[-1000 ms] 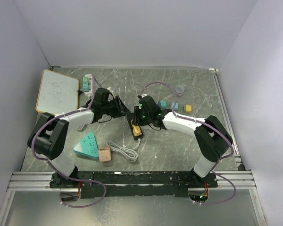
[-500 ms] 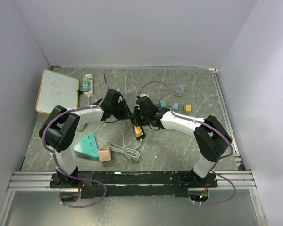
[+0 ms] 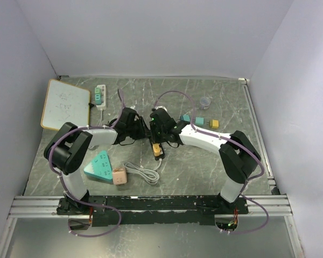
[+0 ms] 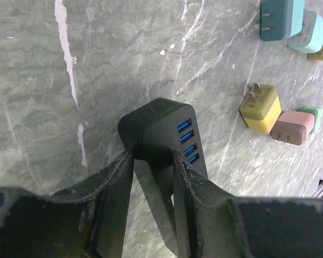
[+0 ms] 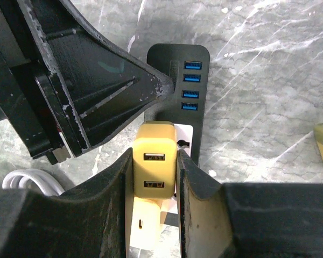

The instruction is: Pull the plug off the socket

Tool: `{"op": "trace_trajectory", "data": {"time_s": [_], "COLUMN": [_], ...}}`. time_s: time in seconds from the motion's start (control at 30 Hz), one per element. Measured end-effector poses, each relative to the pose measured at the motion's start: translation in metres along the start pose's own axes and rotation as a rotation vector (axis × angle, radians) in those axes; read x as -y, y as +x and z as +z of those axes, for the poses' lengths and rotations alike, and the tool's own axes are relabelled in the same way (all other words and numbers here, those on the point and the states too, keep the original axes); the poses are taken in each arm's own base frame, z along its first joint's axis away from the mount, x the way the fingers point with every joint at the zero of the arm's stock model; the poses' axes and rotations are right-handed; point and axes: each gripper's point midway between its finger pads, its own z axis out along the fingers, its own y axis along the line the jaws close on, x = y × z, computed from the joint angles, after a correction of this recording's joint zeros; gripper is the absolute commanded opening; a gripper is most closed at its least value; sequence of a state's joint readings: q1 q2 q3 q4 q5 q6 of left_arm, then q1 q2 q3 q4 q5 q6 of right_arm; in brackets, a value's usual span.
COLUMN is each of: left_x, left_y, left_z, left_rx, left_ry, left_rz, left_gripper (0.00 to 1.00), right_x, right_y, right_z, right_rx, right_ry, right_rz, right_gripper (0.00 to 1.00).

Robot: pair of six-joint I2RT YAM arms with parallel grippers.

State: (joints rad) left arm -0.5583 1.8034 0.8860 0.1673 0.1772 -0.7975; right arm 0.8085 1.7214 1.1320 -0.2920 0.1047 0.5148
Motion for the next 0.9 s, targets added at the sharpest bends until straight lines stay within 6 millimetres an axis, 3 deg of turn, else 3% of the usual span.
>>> {"op": "trace_trajectory", "data": {"time_s": [0.13, 0.33, 0.57, 0.73, 0.9], "left_x": [0.000, -0.003, -0.002, -0.002, -0.002], "left_y": [0.000, -0.002, -0.002, -0.002, -0.001], "left_z": [-0.001, -0.004, -0.004, -0.006, -0.008], "left_rx": [0.016, 0.054, 0.063, 0.055, 0.041], "left_ry": [0.005, -0.005, -0.003, -0.011, -0.017], "left_rz": [-0.007, -0.012, -0.012, -0.006, -0.002], "left_gripper": [0.41, 0.40, 0.39, 0.39, 0.43], "right_x": [-0.003, -0.011, -0.011, 0.012, 0.056], "right_y": [-0.007, -0.034, -0.061, -0.067, -0.051], "right_z": [-0.004, -0.015, -0.041, -0.075, -0.104], "right_rx": [-0.002, 0.064, 0.166, 0.259, 0.314], "right_ry": [0.008, 0.008, 0.024, 0.098, 0.221], "right_rz": [-0.009, -0.016, -0.002, 0.006, 0.005], "right_gripper": [0.00, 0.00, 0.00, 0.00, 0.00]}}
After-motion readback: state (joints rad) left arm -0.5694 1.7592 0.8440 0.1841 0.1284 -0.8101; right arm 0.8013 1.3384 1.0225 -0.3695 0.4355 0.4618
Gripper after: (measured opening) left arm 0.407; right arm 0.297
